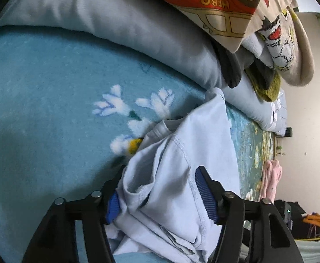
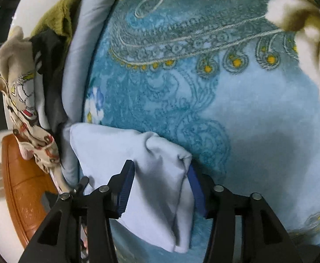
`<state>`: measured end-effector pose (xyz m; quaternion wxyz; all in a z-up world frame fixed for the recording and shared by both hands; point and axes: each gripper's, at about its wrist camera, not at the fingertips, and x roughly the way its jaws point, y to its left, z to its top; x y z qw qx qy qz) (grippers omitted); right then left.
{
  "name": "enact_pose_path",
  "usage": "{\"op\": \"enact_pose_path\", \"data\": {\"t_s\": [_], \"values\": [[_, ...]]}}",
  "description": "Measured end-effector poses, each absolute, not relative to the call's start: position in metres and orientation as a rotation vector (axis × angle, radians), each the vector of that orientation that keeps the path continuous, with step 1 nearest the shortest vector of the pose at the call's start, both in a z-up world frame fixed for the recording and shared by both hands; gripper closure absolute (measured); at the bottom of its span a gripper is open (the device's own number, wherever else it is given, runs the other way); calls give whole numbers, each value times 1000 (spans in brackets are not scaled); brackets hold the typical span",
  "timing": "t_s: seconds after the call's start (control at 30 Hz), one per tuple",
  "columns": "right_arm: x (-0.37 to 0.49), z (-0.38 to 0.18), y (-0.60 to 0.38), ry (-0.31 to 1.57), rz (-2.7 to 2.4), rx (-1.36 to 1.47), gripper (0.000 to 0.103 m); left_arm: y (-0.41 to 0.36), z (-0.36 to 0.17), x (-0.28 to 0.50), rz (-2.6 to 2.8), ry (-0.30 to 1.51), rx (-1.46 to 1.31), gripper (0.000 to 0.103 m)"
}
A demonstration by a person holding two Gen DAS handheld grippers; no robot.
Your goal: Fold clothes
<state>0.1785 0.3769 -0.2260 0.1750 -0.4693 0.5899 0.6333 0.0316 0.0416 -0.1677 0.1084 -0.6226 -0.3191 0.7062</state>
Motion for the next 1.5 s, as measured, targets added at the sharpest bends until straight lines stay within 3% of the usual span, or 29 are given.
{"op": "enact_pose_path", "data": {"t_s": [0.03, 0.07, 0.1, 0.17, 0.3, 0.63, 0.73, 0.83, 0.97, 1.07, 1.2, 1.33, 1.47, 1.5], "values": [[177, -224, 374, 1664, 1796, -1316, 58, 42, -168, 32, 2106, -916, -1859, 62], [175, -224, 372, 1640, 1803, -1330, 79, 42, -167, 34, 2122, -915, -1870, 74], [173, -223, 370, 1615, 1810, -1344, 89, 42, -166, 35, 2134, -919, -1875, 84], [166, -213, 367, 1544, 1852, -1371, 92, 43, -162, 39, 2159, -922, -1865, 90], [152, -181, 359, 1421, 1979, -1408, 94, 38, -140, 56, 2204, -969, -1775, 93], [132, -87, 299, 1245, 2382, -1542, 95, -50, -44, 162, 2292, -1148, -1471, 93], [123, -72, 275, 1155, 2489, -1644, 95, -77, -25, 203, 2399, -1074, -1431, 93], [106, -75, 254, 1083, 2537, -1744, 95, -98, -38, 227, 2439, -1061, -1461, 93], [65, -106, 232, 982, 2471, -1903, 95, -115, -86, 238, 2388, -1236, -1555, 93], [42, -119, 223, 878, 2450, -1906, 97, -112, -114, 237, 2370, -1253, -1644, 92], [39, -128, 246, 934, 2352, -1797, 94, -122, -148, 240, 2241, -1371, -1780, 88], [70, -142, 248, 980, 2318, -1882, 94, -136, -146, 258, 2150, -1501, -1760, 83], [100, -170, 243, 1135, 2205, -1945, 72, -131, -134, 264, 2054, -1517, -1758, 77], [103, -172, 243, 1151, 2194, -1944, 72, -129, -132, 265, 2034, -1523, -1750, 76]]}}
